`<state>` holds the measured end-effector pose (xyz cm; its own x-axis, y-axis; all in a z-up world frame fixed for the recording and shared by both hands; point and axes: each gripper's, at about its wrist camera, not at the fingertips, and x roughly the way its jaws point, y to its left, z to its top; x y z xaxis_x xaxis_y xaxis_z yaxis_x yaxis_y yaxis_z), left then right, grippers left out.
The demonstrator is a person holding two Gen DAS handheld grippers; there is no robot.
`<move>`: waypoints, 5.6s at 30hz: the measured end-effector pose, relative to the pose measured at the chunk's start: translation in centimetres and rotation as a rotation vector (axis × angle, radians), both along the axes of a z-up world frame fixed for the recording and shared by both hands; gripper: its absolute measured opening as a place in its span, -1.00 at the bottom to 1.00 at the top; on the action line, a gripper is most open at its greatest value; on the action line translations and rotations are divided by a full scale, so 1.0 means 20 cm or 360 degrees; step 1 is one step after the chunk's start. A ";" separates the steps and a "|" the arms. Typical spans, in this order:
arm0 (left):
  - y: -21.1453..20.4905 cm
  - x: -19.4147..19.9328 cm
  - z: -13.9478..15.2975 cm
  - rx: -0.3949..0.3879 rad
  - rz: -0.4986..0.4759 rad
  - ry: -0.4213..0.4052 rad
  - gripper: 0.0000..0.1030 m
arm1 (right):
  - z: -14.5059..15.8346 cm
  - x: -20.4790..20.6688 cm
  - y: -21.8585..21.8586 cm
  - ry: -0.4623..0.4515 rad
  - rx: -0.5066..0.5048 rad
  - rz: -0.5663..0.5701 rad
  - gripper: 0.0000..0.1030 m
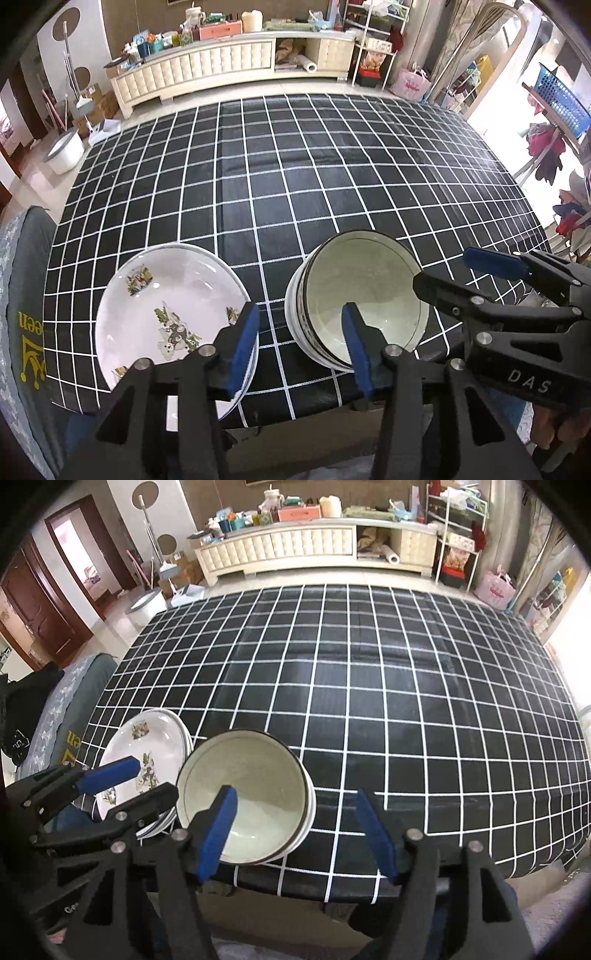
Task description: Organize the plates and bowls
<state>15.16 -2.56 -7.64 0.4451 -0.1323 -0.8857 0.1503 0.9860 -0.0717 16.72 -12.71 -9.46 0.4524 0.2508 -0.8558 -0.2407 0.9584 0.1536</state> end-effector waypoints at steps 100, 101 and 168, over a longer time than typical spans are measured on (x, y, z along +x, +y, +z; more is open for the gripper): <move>0.25 0.20 -0.19 -0.0208 -0.0064 0.0161 -0.27 | -0.26 0.22 0.18 0.0707 0.0645 -0.0115 0.18; 0.29 0.19 -0.17 -0.0205 -0.0040 0.0145 -0.27 | -0.24 0.23 0.23 0.0700 0.0631 -0.0087 0.18; 0.94 0.03 -0.17 -0.0275 0.0399 0.0079 0.08 | -0.15 0.23 0.69 0.0458 0.0384 0.0162 0.13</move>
